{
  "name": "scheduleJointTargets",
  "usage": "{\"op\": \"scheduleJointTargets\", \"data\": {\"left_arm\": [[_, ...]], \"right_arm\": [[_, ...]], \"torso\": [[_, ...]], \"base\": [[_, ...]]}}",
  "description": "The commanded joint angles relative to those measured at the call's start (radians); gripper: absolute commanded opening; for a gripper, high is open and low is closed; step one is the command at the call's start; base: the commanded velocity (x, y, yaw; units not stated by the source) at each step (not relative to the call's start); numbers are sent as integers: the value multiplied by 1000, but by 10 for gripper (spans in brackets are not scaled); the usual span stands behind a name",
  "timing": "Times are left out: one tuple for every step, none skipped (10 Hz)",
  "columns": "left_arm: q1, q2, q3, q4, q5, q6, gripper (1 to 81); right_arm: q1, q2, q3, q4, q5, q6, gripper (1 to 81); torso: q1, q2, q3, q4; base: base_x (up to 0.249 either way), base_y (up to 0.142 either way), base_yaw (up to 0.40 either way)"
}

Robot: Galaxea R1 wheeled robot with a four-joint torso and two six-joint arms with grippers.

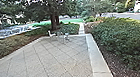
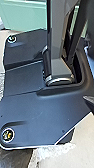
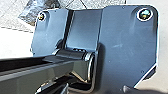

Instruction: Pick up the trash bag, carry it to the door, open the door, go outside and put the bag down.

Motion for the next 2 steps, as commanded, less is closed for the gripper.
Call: {"op": "scheduleJointTargets", "data": {"left_arm": [[-31, 46, -76, -69, -39, -10, 811], [-36, 51, -77, -81, -59, -10, 811]], "right_arm": [[43, 14, 18, -6, -48, -11, 811], [45, 16, 14, -1, -23, -11, 811]], "torso": [[1, 0, 0, 0], [1, 0, 0, 0]], "base": [[0, 0, 0], [0, 0, 0]]}}
